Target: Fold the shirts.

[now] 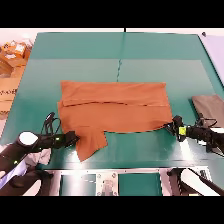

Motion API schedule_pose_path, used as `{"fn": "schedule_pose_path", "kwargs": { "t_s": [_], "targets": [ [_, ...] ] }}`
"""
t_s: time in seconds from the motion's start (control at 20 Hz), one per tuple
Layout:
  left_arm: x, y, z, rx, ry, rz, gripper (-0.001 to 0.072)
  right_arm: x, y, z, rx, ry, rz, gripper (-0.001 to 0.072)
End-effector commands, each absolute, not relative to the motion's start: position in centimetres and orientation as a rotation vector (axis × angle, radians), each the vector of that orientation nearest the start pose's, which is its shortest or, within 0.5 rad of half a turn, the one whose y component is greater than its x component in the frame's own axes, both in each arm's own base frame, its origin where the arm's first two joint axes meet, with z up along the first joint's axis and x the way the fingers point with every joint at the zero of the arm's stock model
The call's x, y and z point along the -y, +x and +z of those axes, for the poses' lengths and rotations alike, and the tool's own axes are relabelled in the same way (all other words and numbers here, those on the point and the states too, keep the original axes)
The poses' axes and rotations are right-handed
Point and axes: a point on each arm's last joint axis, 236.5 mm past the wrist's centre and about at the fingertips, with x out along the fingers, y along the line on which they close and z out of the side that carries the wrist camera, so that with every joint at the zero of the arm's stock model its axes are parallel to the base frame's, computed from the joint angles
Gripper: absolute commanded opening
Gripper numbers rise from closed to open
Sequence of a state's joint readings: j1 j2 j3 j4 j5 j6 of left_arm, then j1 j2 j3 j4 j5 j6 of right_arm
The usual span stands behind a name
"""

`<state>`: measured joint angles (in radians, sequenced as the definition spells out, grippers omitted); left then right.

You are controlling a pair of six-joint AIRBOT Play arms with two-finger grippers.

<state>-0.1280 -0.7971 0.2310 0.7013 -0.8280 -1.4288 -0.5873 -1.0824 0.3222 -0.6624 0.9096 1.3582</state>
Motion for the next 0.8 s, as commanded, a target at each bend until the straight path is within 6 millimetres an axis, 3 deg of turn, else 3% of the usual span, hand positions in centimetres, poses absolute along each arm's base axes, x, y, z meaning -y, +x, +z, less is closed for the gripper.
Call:
{"fn": "schedule_pose_path", "kwargs": {
  "t_s": [0.0, 0.2, 0.35, 0.45, 0.6, 0.75],
  "targets": [
    [15.7, 17.7, -6.4, -1.464, -0.533, -0.424, 0.0024, -1.8, 24.3, -10.3, -1.302, 1.165, -0.091, 0.0016],
    [11.8, 17.3, -2.8, -1.561, -0.261, -0.383, 0.0024, -1.1, 21.2, -10.4, -1.453, 1.074, -0.139, 0.0017],
    [12.1, 18.9, 0.3, -1.501, -0.242, -0.406, 0.0024, -0.8, 21.0, -8.9, -1.431, 1.040, -0.148, 0.0017],
    [12.5, 21.8, 3.3, -1.377, -0.241, -0.421, 0.0024, -0.2, 22.3, -6.5, -1.365, 1.013, -0.136, 0.0017],
    [12.9, 26.6, 7.4, -1.180, -0.228, -0.427, 0.0024, 0.3, 26.7, -1.2, -1.191, 1.005, -0.066, 0.0017],
    [13.2, 30.8, 8.2, -1.117, -0.213, -0.426, 0.0024, 0.0, 31.0, 1.8, -1.100, 0.936, -0.003, 0.0017]
  ]
}}
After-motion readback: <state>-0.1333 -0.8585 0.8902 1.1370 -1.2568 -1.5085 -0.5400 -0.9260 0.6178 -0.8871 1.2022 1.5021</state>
